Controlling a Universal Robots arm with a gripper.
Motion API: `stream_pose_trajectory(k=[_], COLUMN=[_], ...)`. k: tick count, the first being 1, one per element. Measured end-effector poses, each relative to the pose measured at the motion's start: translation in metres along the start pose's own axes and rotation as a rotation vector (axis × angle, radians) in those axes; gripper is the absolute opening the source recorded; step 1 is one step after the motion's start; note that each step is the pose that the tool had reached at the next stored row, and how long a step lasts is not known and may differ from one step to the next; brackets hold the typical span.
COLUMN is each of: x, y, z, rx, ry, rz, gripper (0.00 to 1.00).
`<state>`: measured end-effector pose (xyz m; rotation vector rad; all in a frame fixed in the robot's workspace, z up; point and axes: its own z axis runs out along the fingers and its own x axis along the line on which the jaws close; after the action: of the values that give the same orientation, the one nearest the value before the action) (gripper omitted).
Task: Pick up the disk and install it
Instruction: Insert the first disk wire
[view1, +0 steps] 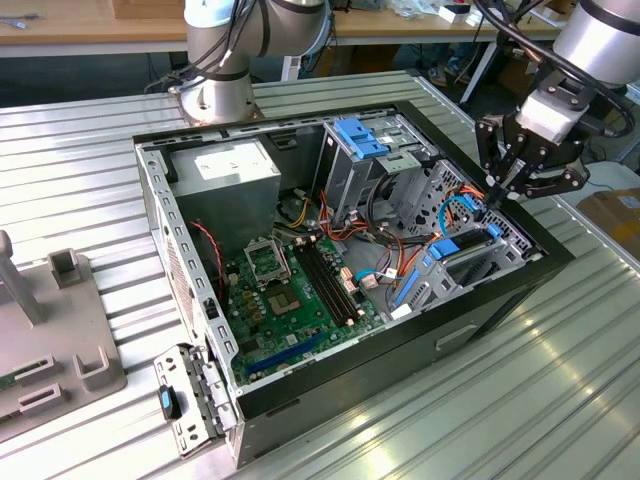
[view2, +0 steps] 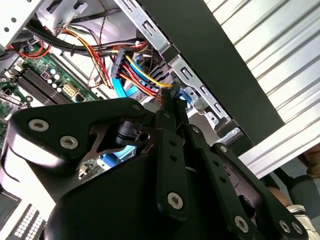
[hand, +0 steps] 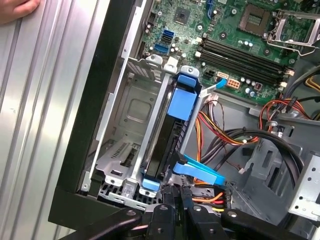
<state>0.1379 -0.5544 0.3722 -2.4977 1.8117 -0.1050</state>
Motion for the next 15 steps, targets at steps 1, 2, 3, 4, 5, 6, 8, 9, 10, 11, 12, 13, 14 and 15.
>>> stream_pose_trajectory(k=[1,2,3,4,5,6,8,9,10,11,12,13,14,15], x=[-0.0004,-0.0010,-0.0013,-0.0017,-0.0021,-0.0026,-0.0037,-0.0041,-0.0043,-0.0046,-0.0053,-0.0054,-0.0054,-0.0054], y=[0.0013,0.0033,0.0045,0.0061,0.0074,0.0089,0.0130,0.0141,0.0148,0.0159,0.0182,0.0185,0.0185,0.0185], z=[0.0000,-0.0001,-0.0002,-0.0003,-0.0003,-0.0005,-0.0002,0.0002,0.0004,0.0008,0.0013,0.0013,0.0013,0.0013], rx=[0.0014,0.0036,0.0046,0.0062,0.0073,0.0088,0.0188,0.0233,0.0258,0.0292,0.0343,0.0350,0.0352,0.0354], ry=[0.0012,0.0022,0.0026,0.0031,0.0035,0.0040,0.0071,0.0086,0.0095,0.0106,0.0123,0.0127,0.0127,0.0128], rz=[0.001,0.002,0.002,0.002,0.002,0.002,0.002,0.002,0.002,0.003,0.003,0.003,0.003,0.003], gripper=[0.16,0.16,0.16,0.16,0.16,0.16,0.16,0.16,0.16,0.16,0.16,0.16,0.16,0.16])
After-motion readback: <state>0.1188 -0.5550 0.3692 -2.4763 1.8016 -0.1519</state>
